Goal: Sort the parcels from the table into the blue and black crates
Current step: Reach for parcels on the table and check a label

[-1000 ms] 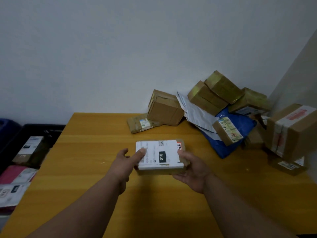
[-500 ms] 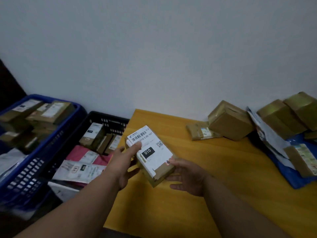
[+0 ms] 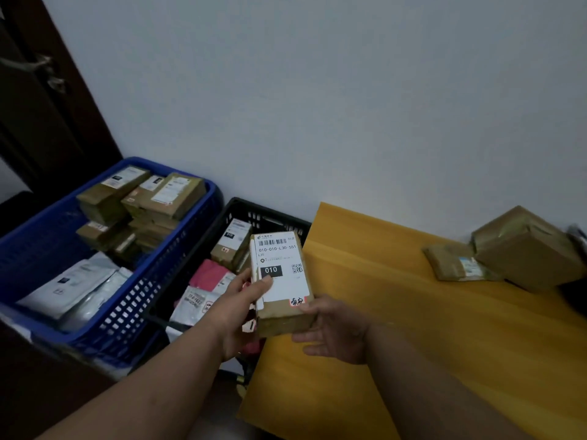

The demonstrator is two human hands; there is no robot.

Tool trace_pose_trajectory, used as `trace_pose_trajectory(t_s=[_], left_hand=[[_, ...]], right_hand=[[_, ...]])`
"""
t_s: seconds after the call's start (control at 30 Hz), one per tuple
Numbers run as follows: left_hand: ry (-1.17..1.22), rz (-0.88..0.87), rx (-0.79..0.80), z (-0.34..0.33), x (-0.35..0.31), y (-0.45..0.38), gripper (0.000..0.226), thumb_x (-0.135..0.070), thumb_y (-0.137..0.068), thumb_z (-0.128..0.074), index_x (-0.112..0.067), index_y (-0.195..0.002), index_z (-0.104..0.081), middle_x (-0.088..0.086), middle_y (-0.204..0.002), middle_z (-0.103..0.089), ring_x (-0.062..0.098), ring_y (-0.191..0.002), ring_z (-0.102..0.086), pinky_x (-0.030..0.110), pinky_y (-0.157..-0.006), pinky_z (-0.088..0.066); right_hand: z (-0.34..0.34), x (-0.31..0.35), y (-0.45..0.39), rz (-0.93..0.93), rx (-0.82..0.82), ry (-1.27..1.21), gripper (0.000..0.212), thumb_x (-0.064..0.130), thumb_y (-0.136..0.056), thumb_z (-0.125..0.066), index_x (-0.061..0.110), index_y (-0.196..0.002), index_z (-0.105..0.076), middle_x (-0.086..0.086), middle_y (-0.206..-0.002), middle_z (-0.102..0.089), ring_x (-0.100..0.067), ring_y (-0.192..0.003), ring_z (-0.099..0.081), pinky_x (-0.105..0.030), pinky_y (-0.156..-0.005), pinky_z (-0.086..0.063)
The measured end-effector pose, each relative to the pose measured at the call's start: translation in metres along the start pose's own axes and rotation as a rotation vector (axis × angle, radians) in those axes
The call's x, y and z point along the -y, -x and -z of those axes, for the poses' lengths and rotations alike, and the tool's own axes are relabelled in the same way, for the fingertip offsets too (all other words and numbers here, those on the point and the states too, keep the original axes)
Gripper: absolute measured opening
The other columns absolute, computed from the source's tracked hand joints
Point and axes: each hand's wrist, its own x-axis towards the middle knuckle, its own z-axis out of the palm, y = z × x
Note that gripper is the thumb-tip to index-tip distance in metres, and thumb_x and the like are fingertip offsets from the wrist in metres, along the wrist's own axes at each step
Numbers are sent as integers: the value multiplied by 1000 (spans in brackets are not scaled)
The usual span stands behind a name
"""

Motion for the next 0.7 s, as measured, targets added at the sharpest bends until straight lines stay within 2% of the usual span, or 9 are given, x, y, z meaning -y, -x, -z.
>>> trace_pose_trajectory(t_s=[0.07,0.17,0.23,0.33,0.37,0.53,0.7], left_hand=[[-26,0,-11,10,-7,-8,46,-40,-84,-70,-49,-125,-53,-6,-102,-75,24,-100,-65,31,-56,-53],[-10,13,-28,23,-20,-23,37,-40,-86,-68,-51,-120,-58,-6,-99,-75,18,-85,-71,30,-52,-53],[-9,30,-60,31,-30,-33,32,-42,-86,-67,-56,-114,-60,-8,-99,-75,19,-93,-69,33,-58,-53],[-13,45,-96,40,-46,-50,18,-47,-87,-64,-64,-89,-64,-13,-98,-74,22,-105,-62,37,-70,-50],[-6,51,-102,42,-51,-55,16,-48,-87,-63,-64,-89,-65,-12,-99,-74,23,-106,-61,38,-71,-50],[20,78,-121,55,-65,-84,22,-52,-90,-58,-59,-111,-59,-9,-108,-72,24,-108,-61,42,-72,-49],[-9,136,-85,73,-74,-117,35,-54,-92,-54,-55,-127,-51,-7,-116,-68,25,-110,-60,47,-75,-52]], right_hand=[[-1,8,-14,-17,31,19,76,45,-54,-80,31,-124,-57,-5,-130,-56,-24,-110,-61,-35,-79,-50],[0,23,-40,-35,71,46,81,49,-50,-80,30,-126,-59,-6,-131,-57,-24,-111,-59,-35,-80,-49],[0,35,-56,-40,83,52,81,51,-50,-80,29,-126,-60,-5,-130,-59,-25,-115,-58,-37,-84,-47],[1,54,-78,-38,92,54,76,50,-53,-80,28,-123,-61,-4,-125,-64,-24,-114,-61,-38,-85,-48],[2,60,-85,-33,95,57,74,49,-56,-80,28,-123,-60,-4,-124,-65,-23,-112,-63,-38,-84,-48],[2,80,-115,-53,90,42,77,47,-62,-81,27,-129,-50,-5,-130,-61,-25,-112,-64,-41,-85,-49],[-7,84,-144,-84,44,-9,86,48,-52,-85,29,-127,-48,-6,-128,-61,-26,-112,-64,-40,-80,-49]])
